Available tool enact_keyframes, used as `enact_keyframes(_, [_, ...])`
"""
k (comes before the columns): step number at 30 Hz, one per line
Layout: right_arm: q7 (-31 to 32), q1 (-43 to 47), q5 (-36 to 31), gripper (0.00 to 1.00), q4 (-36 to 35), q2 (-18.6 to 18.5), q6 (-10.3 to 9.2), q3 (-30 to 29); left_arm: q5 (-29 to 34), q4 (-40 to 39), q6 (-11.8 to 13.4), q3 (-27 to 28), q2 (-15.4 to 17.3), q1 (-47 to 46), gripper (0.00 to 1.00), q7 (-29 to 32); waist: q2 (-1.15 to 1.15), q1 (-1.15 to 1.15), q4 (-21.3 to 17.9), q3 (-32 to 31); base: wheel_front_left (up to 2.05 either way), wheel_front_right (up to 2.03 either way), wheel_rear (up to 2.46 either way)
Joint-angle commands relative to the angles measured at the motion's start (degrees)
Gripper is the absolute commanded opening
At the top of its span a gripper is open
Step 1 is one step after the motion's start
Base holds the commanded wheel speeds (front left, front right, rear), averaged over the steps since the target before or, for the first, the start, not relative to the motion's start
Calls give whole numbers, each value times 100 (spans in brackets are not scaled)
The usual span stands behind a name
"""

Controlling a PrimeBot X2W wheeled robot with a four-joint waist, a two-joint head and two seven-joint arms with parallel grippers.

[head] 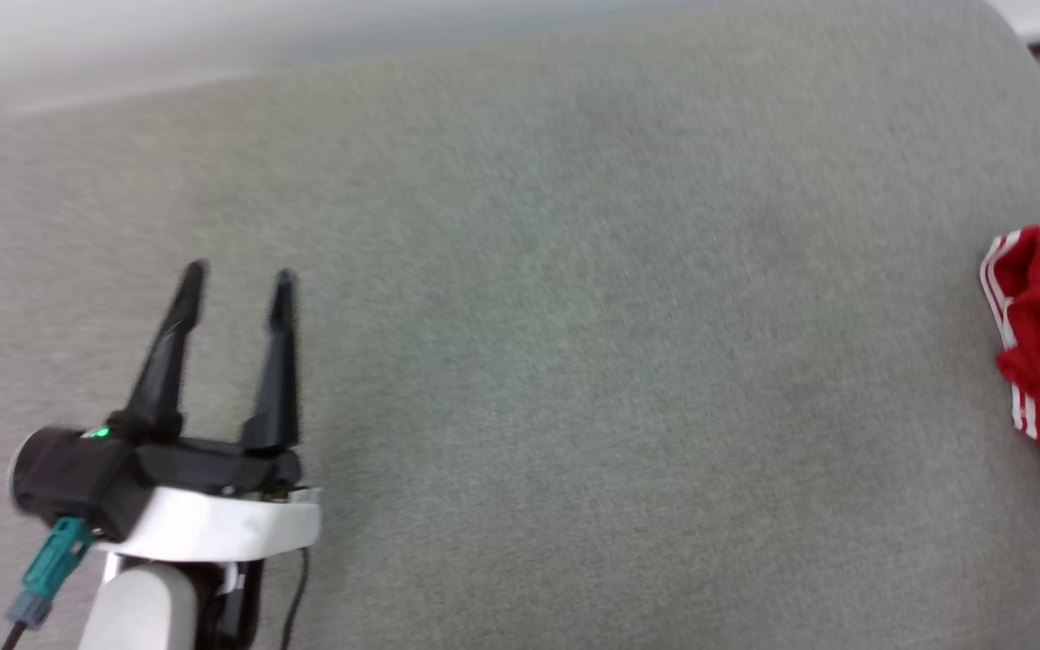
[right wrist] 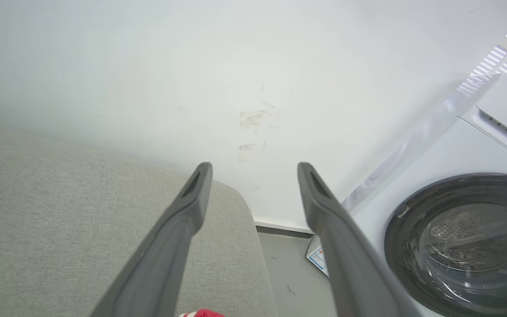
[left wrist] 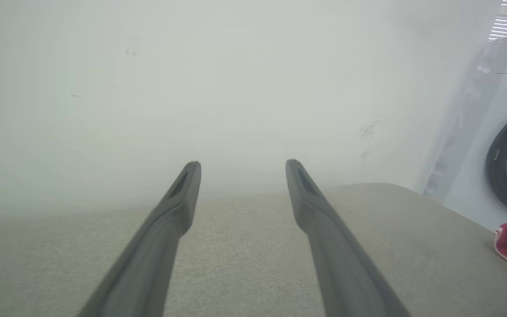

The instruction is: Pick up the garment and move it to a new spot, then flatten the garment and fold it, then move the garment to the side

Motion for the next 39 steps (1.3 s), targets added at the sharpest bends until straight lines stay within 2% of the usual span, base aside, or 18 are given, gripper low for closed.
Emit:
enact_keyframes(1, [-92,304,144,100,-277,274,-6,-65,74,77,34,218,-64,161,100,-12,0,1,329,-501,0,0,0])
enact_keyframes(8, [-623,1453,584,100,-1195,1163,-5,-101,157,361,70,732,-276,596,100,-12,0,1,622,-1046,0,0,0])
enact_keyframes(13, [-1068,2258,740,100,-1417,1832,-5,-88,178,581,61,827,-401,829,100,-12,0,1,783,-1295,0,0,0])
enact_keyframes(17, [-1330,2784,801,100,-1382,2154,-5,40,107,736,48,867,-453,970,100,-12,0,1,845,-1466,0,0,0])
enact_keyframes(25, [-1698,3379,716,100,-1136,2337,-5,195,259,1013,119,968,-509,1151,100,-12,0,1,874,-1579,0,0,0])
enact_keyframes(39, [-1933,3292,953,100,-929,2337,-5,211,244,1010,15,908,-527,1120,100,-12,0,1,896,-1563,0,0,0])
